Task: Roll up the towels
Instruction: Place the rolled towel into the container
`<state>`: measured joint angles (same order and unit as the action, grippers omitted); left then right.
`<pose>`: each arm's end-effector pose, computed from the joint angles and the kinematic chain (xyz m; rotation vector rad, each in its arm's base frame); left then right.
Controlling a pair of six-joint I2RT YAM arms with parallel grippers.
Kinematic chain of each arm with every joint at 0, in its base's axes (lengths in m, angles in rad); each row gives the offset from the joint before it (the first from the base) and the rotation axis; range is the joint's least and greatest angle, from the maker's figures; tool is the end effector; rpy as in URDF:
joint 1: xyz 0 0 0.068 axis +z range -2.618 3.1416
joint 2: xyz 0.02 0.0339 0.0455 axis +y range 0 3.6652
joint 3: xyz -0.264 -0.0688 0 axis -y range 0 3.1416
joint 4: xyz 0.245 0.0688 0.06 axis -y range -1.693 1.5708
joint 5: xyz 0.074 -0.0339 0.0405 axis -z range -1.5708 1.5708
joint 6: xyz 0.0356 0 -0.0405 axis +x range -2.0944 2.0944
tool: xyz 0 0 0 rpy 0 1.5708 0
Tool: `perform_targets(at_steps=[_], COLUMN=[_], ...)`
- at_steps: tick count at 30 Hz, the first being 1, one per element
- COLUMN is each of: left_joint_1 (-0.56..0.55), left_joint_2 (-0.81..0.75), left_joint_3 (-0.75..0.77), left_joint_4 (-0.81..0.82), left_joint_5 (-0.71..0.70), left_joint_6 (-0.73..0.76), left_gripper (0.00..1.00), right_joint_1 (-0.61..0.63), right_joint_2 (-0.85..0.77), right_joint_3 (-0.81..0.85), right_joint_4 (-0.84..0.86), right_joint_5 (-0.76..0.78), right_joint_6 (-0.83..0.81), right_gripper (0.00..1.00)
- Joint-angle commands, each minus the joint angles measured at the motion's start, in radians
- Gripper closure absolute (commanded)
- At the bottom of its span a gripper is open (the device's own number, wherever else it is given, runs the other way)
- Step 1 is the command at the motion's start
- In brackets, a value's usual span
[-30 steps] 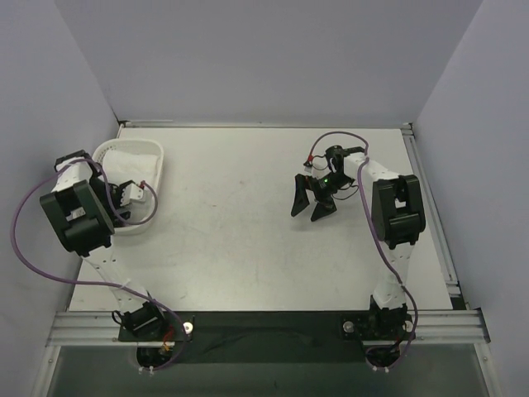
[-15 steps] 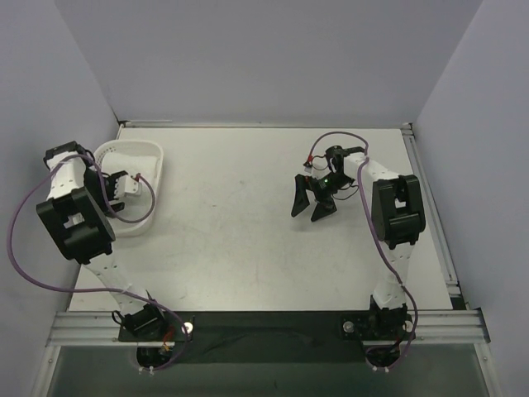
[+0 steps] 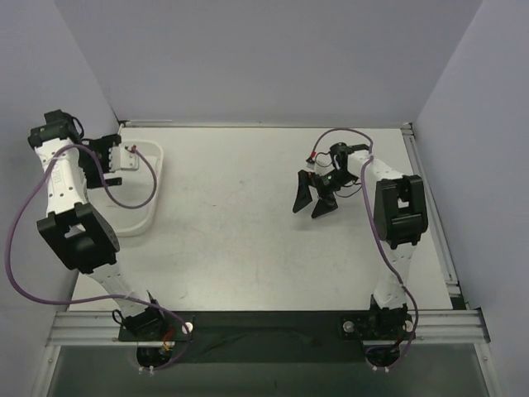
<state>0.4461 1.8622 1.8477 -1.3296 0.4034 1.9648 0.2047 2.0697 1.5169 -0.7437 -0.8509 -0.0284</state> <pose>0.3359 0.1452 0.3188 1.8934 1.9040 0.0893 0.3987 0.1101 0.1739 -0.4792 2.6482 1.2450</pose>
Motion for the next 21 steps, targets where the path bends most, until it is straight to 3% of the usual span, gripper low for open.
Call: perform_targets(at_steps=[1, 4, 5, 9, 10, 14, 16, 17, 18, 21], left_joint_1=[-0.116, -0.254, -0.292, -0.424, -0.437, -0.544, -0.566, -0.59, -0.642, -0.711], left_joint_2=[-0.07, -0.069, -0.066, -0.029, -0.018, 0.107, 0.13, 0.109, 0.089, -0.017], left_joint_3=[0.137, 0.209, 0.219, 0.28, 0.286, 0.341, 0.273, 0.239, 0.188, -0.017], left_joint_4=[-0.169, -0.119, -0.062, -0.013, -0.002, 0.05, 0.108, 0.188, 0.228, 0.399], left_joint_5=[0.14, 0.137, 0.138, 0.25, 0.338, 0.357, 0.362, 0.204, 0.14, 0.076], left_joint_6=[-0.195, -0.542, -0.749, -1.142, -1.217, -1.675, -1.762, -1.777, -1.775, -1.761], left_gripper=[0.03, 0.03, 0.03, 0.03, 0.03, 0.03, 0.03, 0.03, 0.03, 0.03], right_joint_1=[-0.034, -0.071, -0.08, -0.142, -0.166, -0.203, -0.23, -0.232, -0.232, -0.229], right_joint_2=[-0.092, -0.158, -0.178, -0.305, -0.327, -0.433, -0.486, -0.505, -0.535, -0.586], right_joint_3=[0.016, -0.004, -0.011, -0.044, -0.052, -0.115, -0.145, -0.18, -0.205, -0.302], right_joint_4=[-0.059, -0.065, -0.069, -0.083, -0.085, -0.082, -0.072, -0.065, -0.051, 0.006], right_joint_5=[-0.036, -0.025, -0.007, 0.071, 0.088, 0.179, 0.213, 0.225, 0.242, 0.26], right_joint_6=[-0.03, -0.05, -0.056, -0.093, -0.105, -0.12, -0.117, -0.105, -0.094, -0.071], right_gripper=[0.0, 0.0, 0.0, 0.0, 0.0, 0.0, 0.0, 0.0, 0.0, 0.0])
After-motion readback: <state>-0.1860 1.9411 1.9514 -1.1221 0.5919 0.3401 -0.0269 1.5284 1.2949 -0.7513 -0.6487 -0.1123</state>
